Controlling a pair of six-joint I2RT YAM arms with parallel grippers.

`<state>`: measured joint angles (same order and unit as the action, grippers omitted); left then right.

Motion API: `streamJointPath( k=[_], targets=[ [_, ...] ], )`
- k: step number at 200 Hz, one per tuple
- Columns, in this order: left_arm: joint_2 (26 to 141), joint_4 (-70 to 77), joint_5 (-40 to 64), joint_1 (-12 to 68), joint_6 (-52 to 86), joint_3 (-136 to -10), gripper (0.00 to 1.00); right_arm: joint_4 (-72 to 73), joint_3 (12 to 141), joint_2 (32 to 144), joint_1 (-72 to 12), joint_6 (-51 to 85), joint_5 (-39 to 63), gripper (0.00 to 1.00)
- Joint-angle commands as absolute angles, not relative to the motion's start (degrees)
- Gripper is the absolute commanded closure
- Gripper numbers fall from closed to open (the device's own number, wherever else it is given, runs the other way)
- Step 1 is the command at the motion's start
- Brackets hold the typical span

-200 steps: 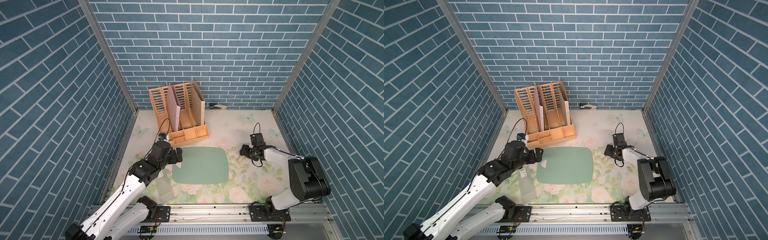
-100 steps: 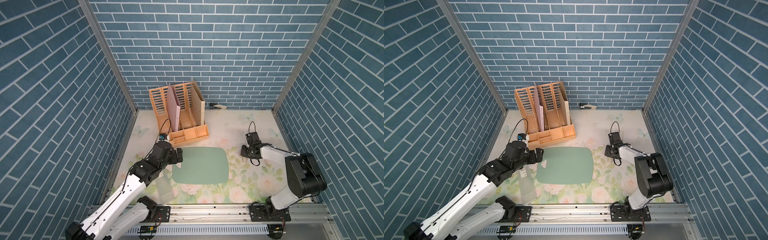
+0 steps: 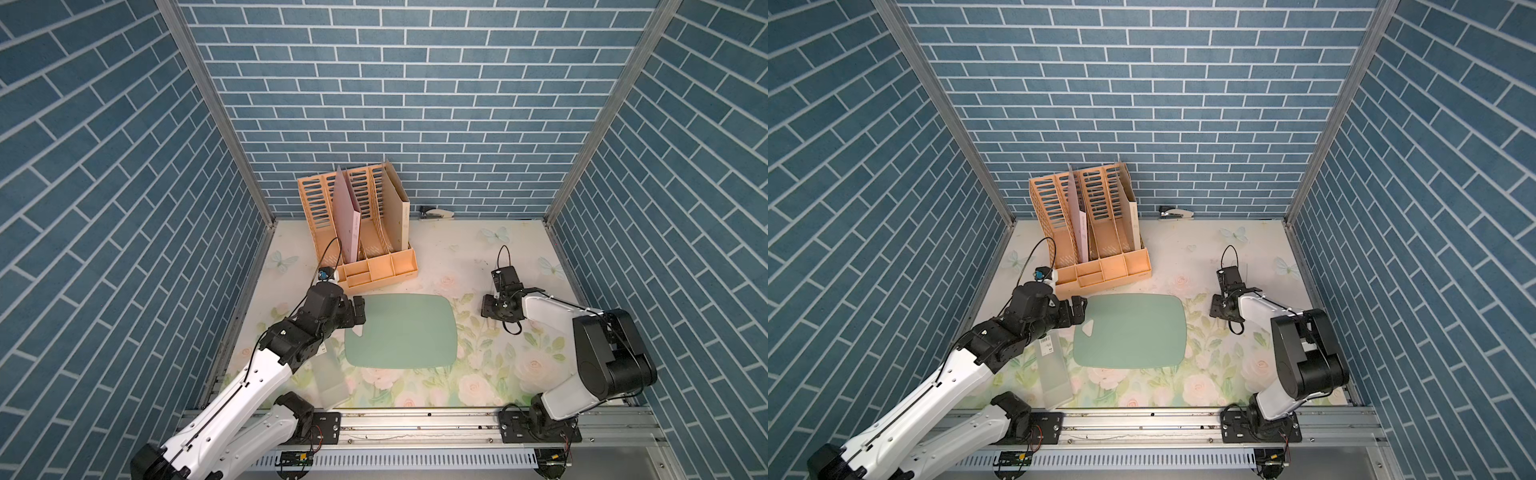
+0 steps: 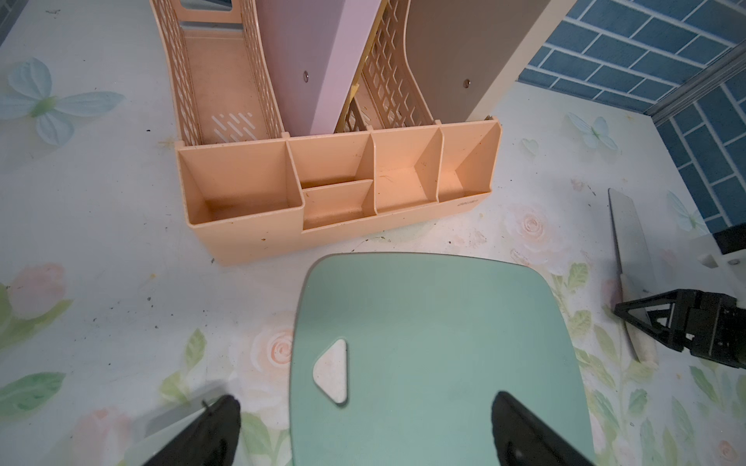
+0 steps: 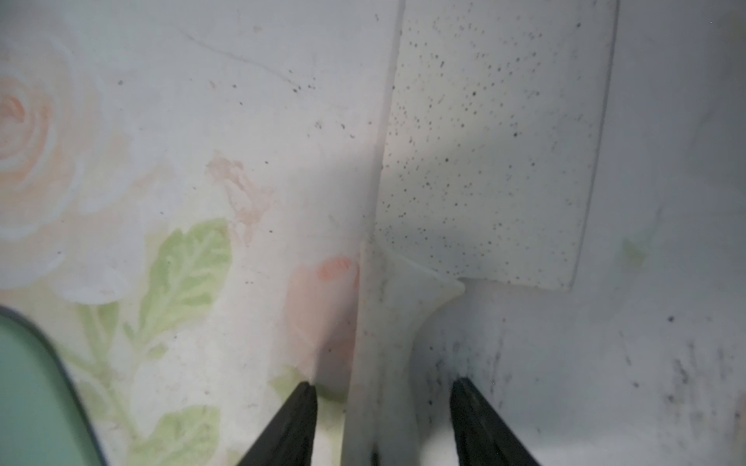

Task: Align the knife with the edge of the cutting board
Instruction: Pick up the knife at the center of the board.

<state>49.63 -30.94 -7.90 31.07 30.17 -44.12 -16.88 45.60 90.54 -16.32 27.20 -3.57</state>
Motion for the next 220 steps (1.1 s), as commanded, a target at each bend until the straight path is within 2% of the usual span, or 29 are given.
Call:
streamJointPath(
  k=[1,41,92,133,151,165,220],
  targets=[
    [49.36,-30.76,-8.71,31.62,30.38,-43.59,0.01,-22.75,47.1,93.42,-16.57,30.9,-5.11,0.43],
    [49.33,-30.59,-8.6,31.57,30.24,-43.55,0.0,-26.97,51.9,97.59,-16.69,33.3,-5.36,0.5],
    [49.32,-30.59,-8.73,31.61,30.28,-43.62,0.0,-29.01,56.33,104.15,-17.04,33.31,-4.86,0.63],
    [49.39,-30.59,-8.82,31.63,30.25,-43.55,0.0,-28.56,55.9,104.86,-17.05,33.09,-5.17,0.75],
    [49.52,-30.59,-8.79,31.55,30.29,-43.6,0.01,-28.15,55.66,104.19,-17.08,32.79,-5.36,0.84],
    [49.64,-30.59,-8.82,31.62,30.29,-43.59,0.0,-27.43,55.49,102.63,-17.13,32.56,-5.44,1.0],
    [49.66,-30.59,-8.76,31.56,30.25,-43.62,0.0,-25.89,53.47,90.87,-17.73,31.55,-6.15,1.0]
  ],
)
